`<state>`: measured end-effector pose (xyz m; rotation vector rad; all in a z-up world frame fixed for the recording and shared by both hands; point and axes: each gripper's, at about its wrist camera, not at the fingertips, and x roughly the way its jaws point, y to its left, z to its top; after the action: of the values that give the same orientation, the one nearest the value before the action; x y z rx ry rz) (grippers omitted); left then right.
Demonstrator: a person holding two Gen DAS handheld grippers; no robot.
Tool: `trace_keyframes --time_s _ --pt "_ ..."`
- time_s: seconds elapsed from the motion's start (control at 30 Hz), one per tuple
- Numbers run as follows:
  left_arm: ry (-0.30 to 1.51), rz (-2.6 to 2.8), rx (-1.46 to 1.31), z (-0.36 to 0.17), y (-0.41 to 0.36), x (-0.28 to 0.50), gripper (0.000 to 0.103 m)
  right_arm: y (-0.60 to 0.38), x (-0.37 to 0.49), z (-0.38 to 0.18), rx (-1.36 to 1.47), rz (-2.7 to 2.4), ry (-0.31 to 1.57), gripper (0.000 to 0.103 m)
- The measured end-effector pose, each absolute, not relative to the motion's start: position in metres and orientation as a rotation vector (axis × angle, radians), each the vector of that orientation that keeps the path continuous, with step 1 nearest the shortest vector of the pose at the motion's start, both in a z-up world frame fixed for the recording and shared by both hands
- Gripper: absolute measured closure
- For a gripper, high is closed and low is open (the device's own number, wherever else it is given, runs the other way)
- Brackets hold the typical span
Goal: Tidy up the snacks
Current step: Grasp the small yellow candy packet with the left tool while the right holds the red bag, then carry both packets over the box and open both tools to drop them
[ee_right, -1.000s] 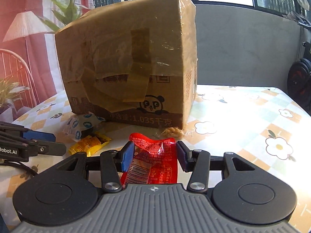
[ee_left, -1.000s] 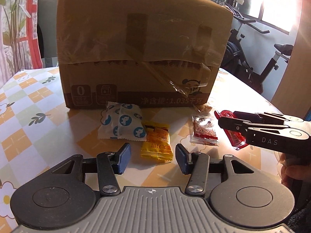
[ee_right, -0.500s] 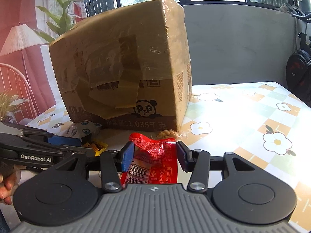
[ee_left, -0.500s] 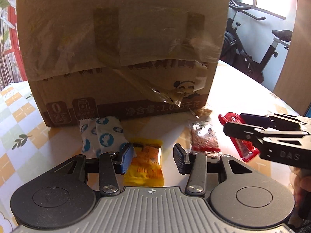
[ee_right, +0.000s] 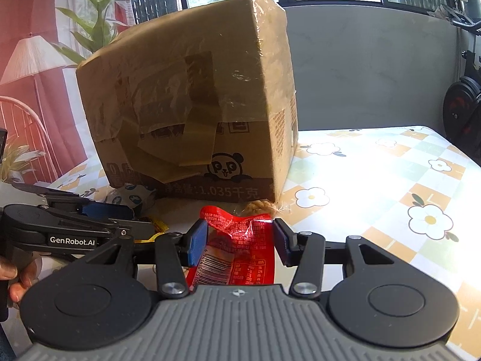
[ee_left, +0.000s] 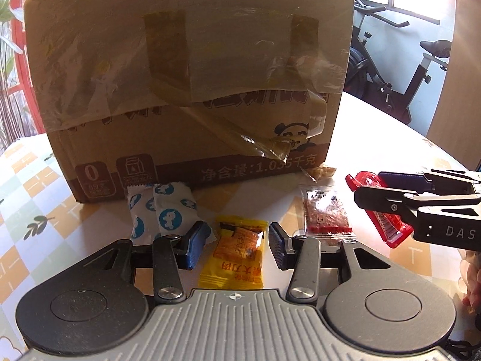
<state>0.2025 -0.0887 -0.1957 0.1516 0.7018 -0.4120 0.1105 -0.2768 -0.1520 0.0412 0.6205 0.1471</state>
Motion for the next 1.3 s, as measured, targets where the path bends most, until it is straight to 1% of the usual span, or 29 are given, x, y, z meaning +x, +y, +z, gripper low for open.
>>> trace_keyframes --time_s 0.1,0.5,0.57,0.6,0.73,1.3 --pt "0.756 -0.428 0.113 -0.202 -0.083 0.199 0.054 -0.277 0.111 -0.152 0.039 0.149 0.621 0.054" --pt "0.726 -0.379 0.148 -0.207 -0.097 0.204 0.054 -0.276 0.112 -0.153 0.028 0.154 0.628 0.054" --pt "0.722 -0.366 0.141 -0.207 -0.098 0.201 0.058 -0.275 0.112 -0.154 0.025 0.157 0.63 0.054" --pt "0.721 -0.357 0.138 -0.207 -0.098 0.2 0.064 -0.275 0.113 -0.154 0.023 0.158 0.632 0.054" --pt "0.726 -0.363 0.088 -0.205 -0.086 0.192 0.068 -0.275 0.113 -0.153 0.022 0.161 0.633 0.054" --pt "0.64 -0.377 0.037 -0.174 -0.065 0.159 0.069 -0.273 0.114 -0.154 0.013 0.161 0.631 0.054"
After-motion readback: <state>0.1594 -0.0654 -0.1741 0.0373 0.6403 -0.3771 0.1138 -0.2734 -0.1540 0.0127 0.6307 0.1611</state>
